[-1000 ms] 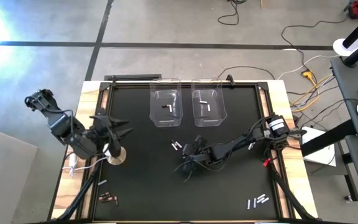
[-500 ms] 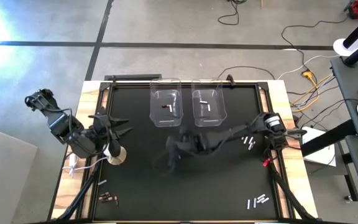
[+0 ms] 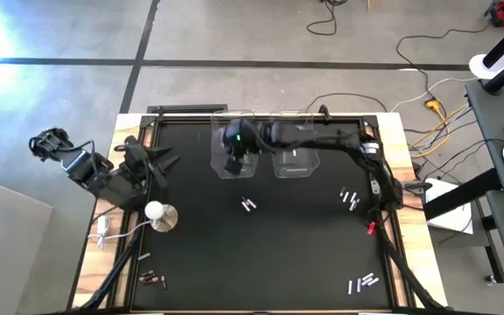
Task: Sort batteries
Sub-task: Put the black battery into the left transparent bin
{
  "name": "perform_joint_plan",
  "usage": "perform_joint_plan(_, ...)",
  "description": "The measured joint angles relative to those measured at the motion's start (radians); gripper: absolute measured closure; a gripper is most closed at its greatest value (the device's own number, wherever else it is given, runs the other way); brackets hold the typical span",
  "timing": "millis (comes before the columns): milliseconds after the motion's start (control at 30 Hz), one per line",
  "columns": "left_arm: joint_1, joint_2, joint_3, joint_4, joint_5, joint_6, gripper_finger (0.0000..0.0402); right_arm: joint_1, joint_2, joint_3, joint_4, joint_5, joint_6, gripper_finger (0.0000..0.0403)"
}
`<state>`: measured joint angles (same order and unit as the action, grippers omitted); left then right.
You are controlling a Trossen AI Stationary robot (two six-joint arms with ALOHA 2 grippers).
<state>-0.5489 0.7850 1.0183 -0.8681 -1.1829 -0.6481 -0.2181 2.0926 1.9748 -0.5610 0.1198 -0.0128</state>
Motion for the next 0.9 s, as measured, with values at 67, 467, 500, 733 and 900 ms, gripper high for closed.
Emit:
perform_joint_plan(67, 0.066, -0.008, 0.000, 0.000, 0.033, -0.001, 0.0247, -0.049, 0.042, 0.026, -0.010, -0.064, 0.000, 0.0358)
perform_joint_plan(467, 0.415, 0.006, -0.001, 0.044, 0.340, 0.089, 0.0247, -0.158, 0.340, 0.365, -0.156, -0.227, -0.143, 0.0355)
perform_joint_plan(500, 0.425, 0.003, -0.002, 0.063, 0.353, 0.106, 0.0247, -0.161, 0.363, 0.384, -0.160, -0.227, -0.156, 0.0355)
perform_joint_plan(733, 0.435, -0.069, -0.002, 0.160, 0.446, 0.295, 0.0247, -0.161, 0.393, 0.355, -0.179, -0.239, -0.217, 0.0355)
perform_joint_plan(900, 0.435, -0.135, -0.002, 0.150, 0.495, 0.382, 0.0247, -0.157, 0.395, 0.323, -0.172, -0.261, -0.218, 0.0357)
